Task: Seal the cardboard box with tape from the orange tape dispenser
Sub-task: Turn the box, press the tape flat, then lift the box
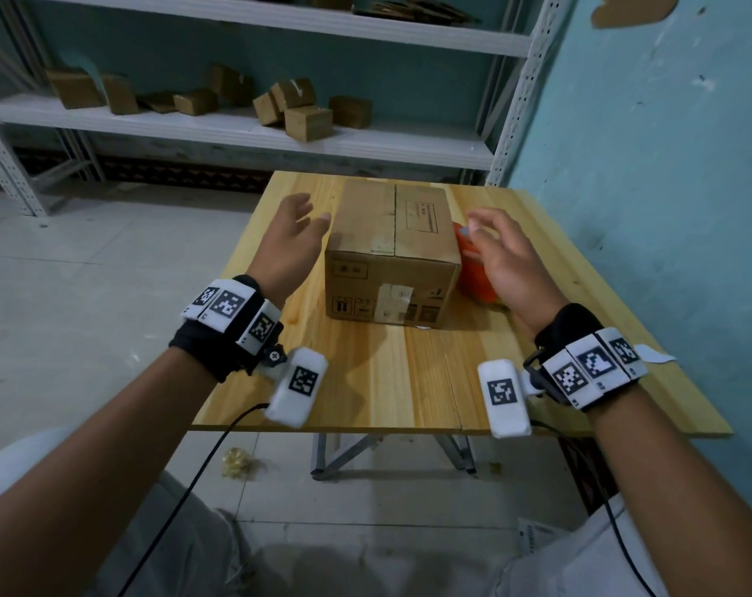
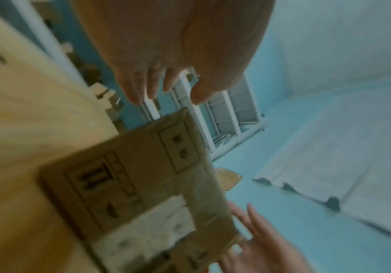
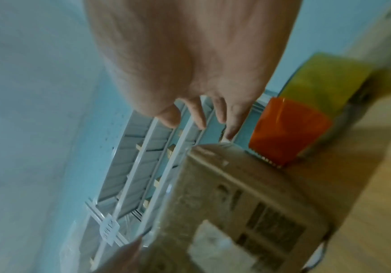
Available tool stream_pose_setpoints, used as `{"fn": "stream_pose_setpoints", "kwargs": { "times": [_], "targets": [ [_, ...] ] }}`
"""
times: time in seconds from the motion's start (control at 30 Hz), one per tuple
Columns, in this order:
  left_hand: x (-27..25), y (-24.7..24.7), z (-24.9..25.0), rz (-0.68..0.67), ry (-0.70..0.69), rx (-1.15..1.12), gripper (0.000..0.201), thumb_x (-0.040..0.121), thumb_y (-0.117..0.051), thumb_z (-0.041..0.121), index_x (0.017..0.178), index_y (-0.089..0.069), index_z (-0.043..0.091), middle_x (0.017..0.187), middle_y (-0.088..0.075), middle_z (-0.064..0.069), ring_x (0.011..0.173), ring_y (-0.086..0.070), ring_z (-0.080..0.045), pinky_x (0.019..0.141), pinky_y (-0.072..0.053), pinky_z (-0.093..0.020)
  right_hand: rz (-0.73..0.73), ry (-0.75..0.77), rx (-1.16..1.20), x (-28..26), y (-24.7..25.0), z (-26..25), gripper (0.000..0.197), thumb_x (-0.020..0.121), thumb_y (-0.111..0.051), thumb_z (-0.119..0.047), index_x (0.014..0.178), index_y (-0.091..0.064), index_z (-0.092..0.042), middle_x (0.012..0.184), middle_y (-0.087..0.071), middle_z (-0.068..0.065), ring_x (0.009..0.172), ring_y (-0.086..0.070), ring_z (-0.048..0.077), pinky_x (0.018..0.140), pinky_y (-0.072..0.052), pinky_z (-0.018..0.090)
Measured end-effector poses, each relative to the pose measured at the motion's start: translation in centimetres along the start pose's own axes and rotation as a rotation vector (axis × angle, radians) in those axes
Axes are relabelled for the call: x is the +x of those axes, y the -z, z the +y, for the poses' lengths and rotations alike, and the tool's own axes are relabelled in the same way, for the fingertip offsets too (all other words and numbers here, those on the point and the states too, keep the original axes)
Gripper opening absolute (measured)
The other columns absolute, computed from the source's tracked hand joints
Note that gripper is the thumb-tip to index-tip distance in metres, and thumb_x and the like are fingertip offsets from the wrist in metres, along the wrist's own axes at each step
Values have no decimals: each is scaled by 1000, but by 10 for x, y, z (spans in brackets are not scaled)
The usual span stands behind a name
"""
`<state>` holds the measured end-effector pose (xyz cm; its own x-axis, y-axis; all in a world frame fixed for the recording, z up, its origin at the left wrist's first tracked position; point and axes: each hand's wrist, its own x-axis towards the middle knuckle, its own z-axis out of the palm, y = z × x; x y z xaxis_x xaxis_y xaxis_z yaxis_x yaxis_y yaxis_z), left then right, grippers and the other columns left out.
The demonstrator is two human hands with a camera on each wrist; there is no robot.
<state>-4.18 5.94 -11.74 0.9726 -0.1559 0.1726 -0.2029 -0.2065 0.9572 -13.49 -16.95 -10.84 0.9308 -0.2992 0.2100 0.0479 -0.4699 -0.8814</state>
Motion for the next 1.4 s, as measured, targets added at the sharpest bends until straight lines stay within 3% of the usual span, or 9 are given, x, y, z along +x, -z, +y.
{"fn": "stream_pose_setpoints", "kwargs": {
  "times": [0.13, 0.23, 0.33, 0.53, 0.67, 0.97, 1.07, 1.17, 1.4],
  "targets": [
    [1, -13, 7, -7, 201, -237, 57, 98, -43, 41, 150, -25, 23, 154, -29, -2, 140, -29, -21, 114, -25, -40, 10, -140, 401, -1, -14, -9, 49, 106, -32, -45, 148, -32, -21, 104, -56, -17, 100, -54, -1, 89, -40, 21],
    [-6, -25, 8, -43, 250, -296, 62, 96, -38, 48, 151, -21, 24, 153, -30, -7, 138, -32, -26, 114, -24, -47, -46, -232, 510, 1, -36, -12, 78, 88, -39, -76, 148, -40, -26, 129, -64, -5, 124, -55, 13, 111, -36, 41],
    [-10, -35, 6, 12, 233, -281, 56, 99, -36, 45, 150, -23, 27, 152, -31, -5, 136, -34, -26, 112, -29, -45, -26, -245, 571, 14, -48, 11, 112, 54, -44, -100, 148, -40, -39, 151, -47, -5, 139, -42, 19, 116, -28, 53],
    [-10, -37, 5, 47, 214, -263, 46, 101, -33, 39, 145, -33, 25, 138, -45, -4, 121, -45, -22, 100, -38, -37, 89, -240, 502, 8, -58, -7, 84, 81, -31, -77, 152, -29, -34, 152, -44, -2, 139, -41, 19, 116, -29, 50],
    [-7, -39, 3, 43, 213, -212, 46, 101, -34, 38, 145, -33, 26, 138, -46, -3, 122, -46, -22, 105, -38, -42, 121, -195, 440, 10, -58, -2, 58, 104, -24, -55, 156, -20, -29, 159, -33, -2, 145, -32, 17, 113, -26, 34],
    [-8, -35, 7, -15, 153, -110, 46, 102, -34, 36, 146, -28, 24, 123, -50, 0, 89, -52, -9, 67, -41, -25, 42, -96, 278, 7, -54, 3, 61, 105, -27, -53, 158, -9, -32, 165, -15, -6, 150, -17, 12, 113, -20, 27],
    [-10, -29, 8, -55, 73, 8, 48, 102, -34, 40, 147, -27, 23, 132, -45, 2, 106, -52, -14, 85, -44, -30, -79, -61, 157, 9, -41, 3, 77, 94, -39, -68, 157, -8, -37, 166, 1, -11, 152, -4, 11, 121, -14, 40],
    [-6, -24, 8, -64, -116, 207, 48, 100, -39, 42, 144, -36, 22, 156, -23, 2, 140, -28, -17, 111, -28, -34, -150, 44, -80, 7, -31, 0, 88, 87, -59, -61, 157, -13, -35, 165, 11, -13, 151, 2, 8, 119, -12, 34],
    [-7, -16, 8, -259, -258, 431, 64, 86, -58, 52, 143, -41, 28, 158, -19, 8, 146, -10, -14, 114, -24, -43, -194, 147, -235, 9, -31, 5, 87, 84, -67, -55, 156, -27, -28, 166, 6, -6, 152, 1, 12, 123, -16, 36]
  ]
}}
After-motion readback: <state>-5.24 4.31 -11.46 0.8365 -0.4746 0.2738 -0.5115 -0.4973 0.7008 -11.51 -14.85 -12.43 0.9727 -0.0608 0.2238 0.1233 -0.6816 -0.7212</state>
